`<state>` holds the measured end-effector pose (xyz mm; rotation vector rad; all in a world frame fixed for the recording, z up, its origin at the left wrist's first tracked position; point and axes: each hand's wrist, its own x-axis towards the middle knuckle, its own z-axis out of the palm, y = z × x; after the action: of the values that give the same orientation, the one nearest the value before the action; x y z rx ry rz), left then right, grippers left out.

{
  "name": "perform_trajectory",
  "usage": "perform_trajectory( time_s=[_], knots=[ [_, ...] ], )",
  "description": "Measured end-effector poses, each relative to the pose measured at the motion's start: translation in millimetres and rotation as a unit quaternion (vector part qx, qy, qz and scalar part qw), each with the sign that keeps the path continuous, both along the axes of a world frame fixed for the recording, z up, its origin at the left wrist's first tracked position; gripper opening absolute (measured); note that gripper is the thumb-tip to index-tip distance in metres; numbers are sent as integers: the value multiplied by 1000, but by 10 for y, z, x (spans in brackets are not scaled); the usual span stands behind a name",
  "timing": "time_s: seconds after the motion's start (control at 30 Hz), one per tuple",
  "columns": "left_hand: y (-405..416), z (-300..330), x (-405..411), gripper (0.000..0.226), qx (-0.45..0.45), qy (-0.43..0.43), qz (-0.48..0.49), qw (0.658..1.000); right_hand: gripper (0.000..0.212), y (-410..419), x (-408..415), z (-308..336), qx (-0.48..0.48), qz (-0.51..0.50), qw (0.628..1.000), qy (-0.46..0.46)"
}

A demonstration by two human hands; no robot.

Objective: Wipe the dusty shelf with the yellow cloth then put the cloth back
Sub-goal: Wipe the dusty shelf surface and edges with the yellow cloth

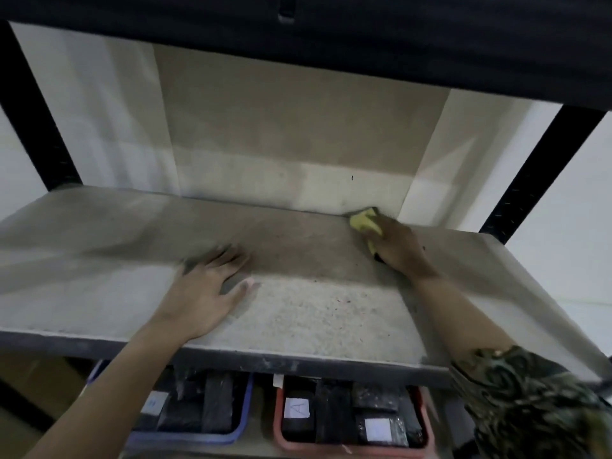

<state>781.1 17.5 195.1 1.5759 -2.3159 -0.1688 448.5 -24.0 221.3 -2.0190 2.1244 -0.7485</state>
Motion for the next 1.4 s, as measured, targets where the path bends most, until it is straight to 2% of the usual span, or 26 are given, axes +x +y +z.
perform_trajectory(
  time_s=[0.1,0.2,0.33,0.43,0.53,0.6,0.67,0.73,0.77,0.9,0.97,1.07,1.23,1.33,1.4],
  knots=[
    [-10,-29,17,87,1,-1,1,1000,39,168,433,34,32,119,992,-9],
    [-29,-51,16,85,2,2,5,1000,42,596,716,21,120,212,970,17],
    [-13,-33,10,86,-4,-4,2,1000,37,1228,937,11,78,360,929,24],
    [6,8,-1,91,1,-5,1,1000,37,1588,1035,60,82,395,914,-49],
    [-5,24,49,86,17,9,-17,1000,23,1787,1014,232,71,324,921,-206],
    [-15,29,121,73,27,19,-25,999,16,1715,872,391,-8,196,939,-282],
    [-9,55,229,67,25,17,-17,999,12,1510,626,536,-98,60,946,-302],
    [6,97,376,64,23,-1,5,1000,13,1238,337,630,-140,-51,950,-274],
    [14,116,465,62,24,-10,19,999,22,1085,182,605,-139,-86,955,-247],
    [30,129,811,54,47,-29,57,997,38,488,-245,180,-57,-166,983,-55],
    [45,104,940,51,62,-31,71,995,34,247,-188,-48,-16,-189,982,4],
    [71,78,994,49,57,-15,86,995,33,-58,162,-199,-14,-194,981,9],
    [46,50,964,49,29,14,100,994,34,-488,1047,-190,-17,-83,996,4],
    [62,62,978,60,14,52,99,994,36,-685,1558,-131,-12,-41,998,50],
    [65,72,969,60,10,62,103,993,42,-754,1775,-109,-16,28,997,76]
  ],
)
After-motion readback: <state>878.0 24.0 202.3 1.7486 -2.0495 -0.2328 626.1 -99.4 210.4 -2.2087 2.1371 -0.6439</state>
